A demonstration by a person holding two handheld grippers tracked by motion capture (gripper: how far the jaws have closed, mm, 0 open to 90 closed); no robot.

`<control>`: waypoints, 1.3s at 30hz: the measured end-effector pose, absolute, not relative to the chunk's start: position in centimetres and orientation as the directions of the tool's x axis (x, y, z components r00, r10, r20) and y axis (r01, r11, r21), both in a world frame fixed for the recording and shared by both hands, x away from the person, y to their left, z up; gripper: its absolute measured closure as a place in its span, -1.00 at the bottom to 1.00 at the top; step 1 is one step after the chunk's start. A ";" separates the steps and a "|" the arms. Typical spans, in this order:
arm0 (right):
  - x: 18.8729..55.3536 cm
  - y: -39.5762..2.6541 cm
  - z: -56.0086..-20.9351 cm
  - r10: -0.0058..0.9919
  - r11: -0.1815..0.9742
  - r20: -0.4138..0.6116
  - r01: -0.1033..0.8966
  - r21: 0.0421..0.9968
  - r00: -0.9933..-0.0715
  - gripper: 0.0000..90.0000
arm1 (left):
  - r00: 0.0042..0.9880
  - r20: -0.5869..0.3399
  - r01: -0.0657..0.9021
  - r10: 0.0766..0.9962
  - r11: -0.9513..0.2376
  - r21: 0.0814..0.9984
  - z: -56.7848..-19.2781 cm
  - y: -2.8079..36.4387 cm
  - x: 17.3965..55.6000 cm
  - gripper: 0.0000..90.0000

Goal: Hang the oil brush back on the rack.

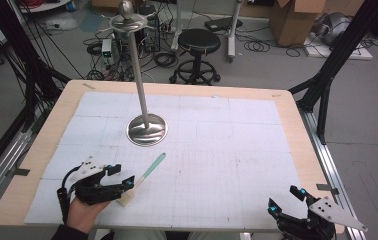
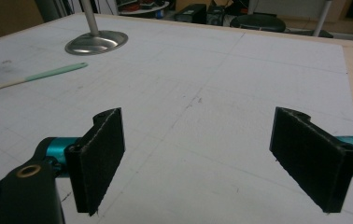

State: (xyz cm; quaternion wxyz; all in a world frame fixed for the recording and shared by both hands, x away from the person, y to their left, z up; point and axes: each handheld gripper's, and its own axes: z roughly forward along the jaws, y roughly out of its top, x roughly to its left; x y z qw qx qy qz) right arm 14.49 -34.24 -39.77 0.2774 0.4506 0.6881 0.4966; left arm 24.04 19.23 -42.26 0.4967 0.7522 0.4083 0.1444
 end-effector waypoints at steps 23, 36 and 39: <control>14.8 -34.3 -39.8 0.889 0.110 0.063 0.343 0.933 -0.454 -0.63 | 0.617 -0.079 0.563 0.783 -0.369 0.740 -43.9 14.1 27.2 0.31; 14.7 -34.2 -39.8 0.890 0.108 0.066 0.348 0.931 -0.451 -0.63 | 0.593 -0.027 0.583 0.805 -0.405 0.705 -43.7 13.5 26.8 0.76; 14.7 -34.3 -39.8 0.890 0.108 0.065 0.348 0.931 -0.451 -0.63 | 0.584 -0.041 0.596 0.810 -0.394 0.700 -43.7 13.5 26.9 0.79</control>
